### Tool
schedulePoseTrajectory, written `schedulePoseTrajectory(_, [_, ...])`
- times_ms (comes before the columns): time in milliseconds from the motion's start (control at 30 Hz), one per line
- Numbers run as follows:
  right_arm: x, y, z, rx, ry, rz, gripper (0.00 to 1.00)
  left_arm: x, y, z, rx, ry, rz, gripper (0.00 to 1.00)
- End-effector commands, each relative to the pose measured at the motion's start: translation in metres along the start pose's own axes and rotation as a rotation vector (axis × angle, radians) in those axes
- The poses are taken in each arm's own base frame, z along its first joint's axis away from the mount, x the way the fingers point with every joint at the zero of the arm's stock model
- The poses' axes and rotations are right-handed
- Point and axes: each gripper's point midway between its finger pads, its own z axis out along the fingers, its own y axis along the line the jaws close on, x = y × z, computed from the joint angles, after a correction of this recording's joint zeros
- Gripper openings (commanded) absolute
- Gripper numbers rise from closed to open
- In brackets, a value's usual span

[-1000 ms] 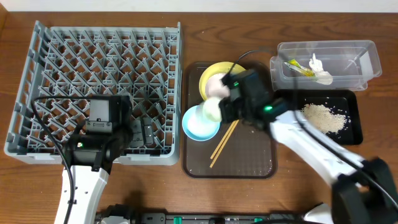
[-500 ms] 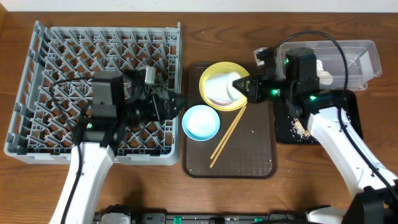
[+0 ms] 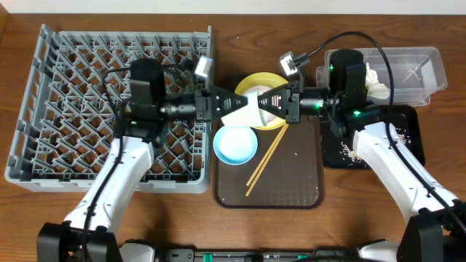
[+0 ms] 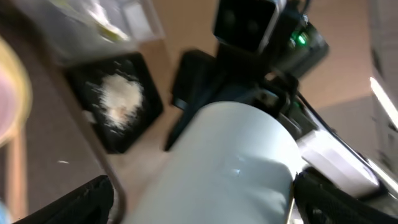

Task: Sort waste into correct bins and load items into the dishwasher rack
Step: 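Hand the white cup from the right gripper to the left gripper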

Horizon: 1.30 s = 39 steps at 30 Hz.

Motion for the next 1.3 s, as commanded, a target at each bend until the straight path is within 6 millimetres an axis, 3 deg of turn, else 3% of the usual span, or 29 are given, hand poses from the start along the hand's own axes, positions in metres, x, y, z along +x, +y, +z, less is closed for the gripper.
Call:
schedulePoseTrajectory(0, [0.002, 0.020, 0.003, -0.091, 0.033, 0.001, 0.01, 0.011, -0.013, 0.013, 0.049, 0.077, -0.087, 0.87])
schedulePoseTrajectory(167, [-0.001, 0.020, 0.003, -0.089, 0.025, -0.019, 0.01, 0.015, -0.018, 0.020, 0.060, 0.097, -0.095, 0.70])
schedulePoseTrajectory(333, [-0.002, 0.016, 0.003, -0.068, 0.014, -0.018, 0.01, 0.015, -0.018, 0.020, 0.059, 0.098, -0.103, 0.62])
schedulePoseTrajectory(967, [-0.016, 0.000, -0.006, 0.012, -0.047, -0.033, 0.01, 0.018, -0.020, 0.019, 0.071, 0.117, -0.111, 0.77])
schedulePoseTrajectory(1267, [-0.020, 0.002, -0.006, 0.006, -0.059, -0.052, 0.01, 0.018, -0.020, 0.019, 0.072, 0.119, -0.126, 0.78])
